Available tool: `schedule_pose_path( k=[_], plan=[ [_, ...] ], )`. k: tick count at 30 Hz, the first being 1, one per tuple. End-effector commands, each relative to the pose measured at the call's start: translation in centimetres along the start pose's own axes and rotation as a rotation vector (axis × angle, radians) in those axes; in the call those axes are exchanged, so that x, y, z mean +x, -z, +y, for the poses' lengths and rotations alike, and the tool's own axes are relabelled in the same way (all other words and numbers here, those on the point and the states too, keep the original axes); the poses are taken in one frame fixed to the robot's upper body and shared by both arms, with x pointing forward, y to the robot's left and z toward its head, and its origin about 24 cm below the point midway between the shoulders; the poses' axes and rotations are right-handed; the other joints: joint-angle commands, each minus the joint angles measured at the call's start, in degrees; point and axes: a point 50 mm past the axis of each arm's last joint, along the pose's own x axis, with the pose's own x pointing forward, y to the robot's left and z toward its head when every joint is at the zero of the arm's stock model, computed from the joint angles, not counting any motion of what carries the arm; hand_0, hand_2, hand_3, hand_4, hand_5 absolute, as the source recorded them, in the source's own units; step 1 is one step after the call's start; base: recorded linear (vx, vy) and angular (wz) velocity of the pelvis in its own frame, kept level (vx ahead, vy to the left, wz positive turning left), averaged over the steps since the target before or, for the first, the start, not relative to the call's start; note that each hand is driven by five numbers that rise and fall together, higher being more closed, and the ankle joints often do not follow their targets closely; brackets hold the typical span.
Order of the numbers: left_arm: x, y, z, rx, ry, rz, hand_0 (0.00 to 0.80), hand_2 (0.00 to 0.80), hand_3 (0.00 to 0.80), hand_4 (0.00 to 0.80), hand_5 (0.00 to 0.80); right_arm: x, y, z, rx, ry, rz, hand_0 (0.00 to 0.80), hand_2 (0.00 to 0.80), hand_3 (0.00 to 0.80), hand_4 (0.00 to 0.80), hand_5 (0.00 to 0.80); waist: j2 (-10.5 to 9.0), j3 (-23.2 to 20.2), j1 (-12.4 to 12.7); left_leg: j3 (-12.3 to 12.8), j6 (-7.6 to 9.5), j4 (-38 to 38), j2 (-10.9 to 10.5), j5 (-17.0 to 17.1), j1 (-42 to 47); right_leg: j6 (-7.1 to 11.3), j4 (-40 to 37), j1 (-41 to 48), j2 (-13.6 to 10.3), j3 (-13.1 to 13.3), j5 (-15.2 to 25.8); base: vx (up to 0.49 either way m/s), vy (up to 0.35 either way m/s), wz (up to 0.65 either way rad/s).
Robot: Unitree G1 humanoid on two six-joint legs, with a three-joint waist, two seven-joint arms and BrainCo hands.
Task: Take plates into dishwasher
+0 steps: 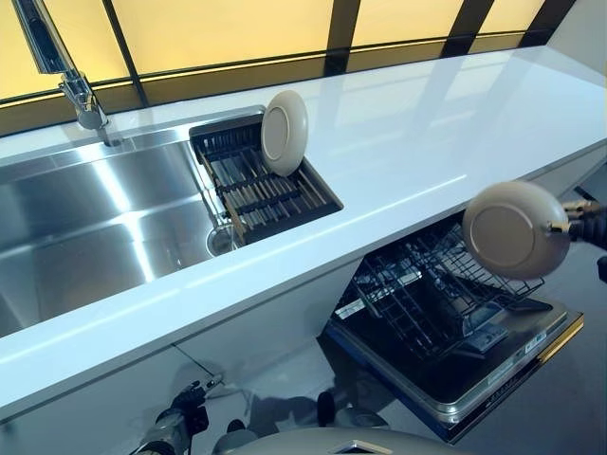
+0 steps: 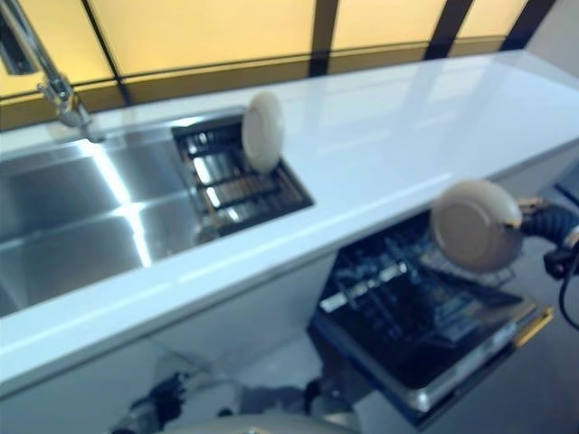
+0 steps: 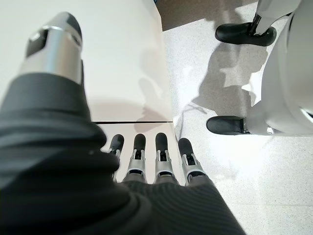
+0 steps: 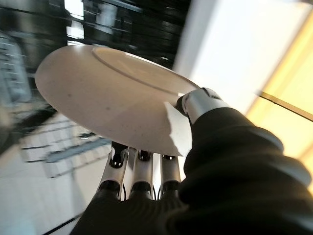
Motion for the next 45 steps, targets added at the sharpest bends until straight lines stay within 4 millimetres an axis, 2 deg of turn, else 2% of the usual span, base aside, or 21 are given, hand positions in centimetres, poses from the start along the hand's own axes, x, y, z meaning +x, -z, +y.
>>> schedule_pose_path(
  k=[1, 11, 26, 34, 45],
  plan=[
    [0.2, -2.6, 1.1, -0.030, -0.037, -0.067, 0.000, 0.000, 0.000, 0.000, 0.000, 0.5, -2.4, 0.7, -0.058, -0.010, -0.127, 0.800, 0.800, 0.800, 0.800, 0.800, -2.18, 0.50, 0.31, -1.16, 1.92, 0.07, -0.13, -2.07, 0.18, 4.43, 0.85, 0.82, -2.29, 0.55, 1.00, 0.000, 0.000, 0.00],
    [0.3, -3.3, 0.6, -0.023, -0.021, -0.079, 0.000, 0.000, 0.000, 0.000, 0.000, 2.1, -0.4, 5.0, -0.075, -0.121, -0.078, 0.800, 0.800, 0.800, 0.800, 0.800, -1.84, 1.13, 0.44, -1.28, 1.93, 0.07, -0.01, -2.04, 0.11, 4.35, 0.95, 0.92, -2.21, 0.27, 0.71, 0.000, 0.000, 0.00],
    [0.4, -3.6, -0.2, 0.000, 0.000, -0.079, 0.000, 0.000, 0.000, 0.000, 0.000, 4.9, -0.8, 10.5, 0.028, -0.256, -0.088, 0.800, 0.800, 0.800, 0.800, 0.800, -0.70, 1.38, 2.40, -2.05, 1.79, 0.07, -0.13, -1.95, 0.05, 4.11, 0.85, 1.43, -2.71, -0.99, 0.07, 0.000, 0.000, 0.00],
    [0.5, -3.6, -0.4, 0.009, 0.006, -0.079, 0.000, 0.000, 0.000, 0.000, 0.000, 5.8, -1.1, 11.8, 0.024, -0.264, -0.068, 0.800, 0.800, 0.800, 0.800, 0.800, -0.16, 1.28, 3.36, -2.81, 1.68, 0.07, -0.43, -1.87, -0.07, 4.02, 0.84, 1.63, -2.99, -1.64, -0.15, 0.001, 0.003, 0.01],
    [0.5, -3.9, -1.1, 0.020, 0.022, -0.083, 0.000, 0.000, 0.000, 0.000, 0.000, 6.9, -1.8, 12.2, -0.017, -0.254, -0.022, 0.800, 0.800, 0.800, 0.800, 0.800, 0.36, 1.59, 4.57, -3.45, 1.65, 0.07, -0.47, -1.73, -0.11, 3.82, 0.87, 1.80, -3.17, -2.09, -0.30, 0.002, 0.002, 0.01]
  ],
)
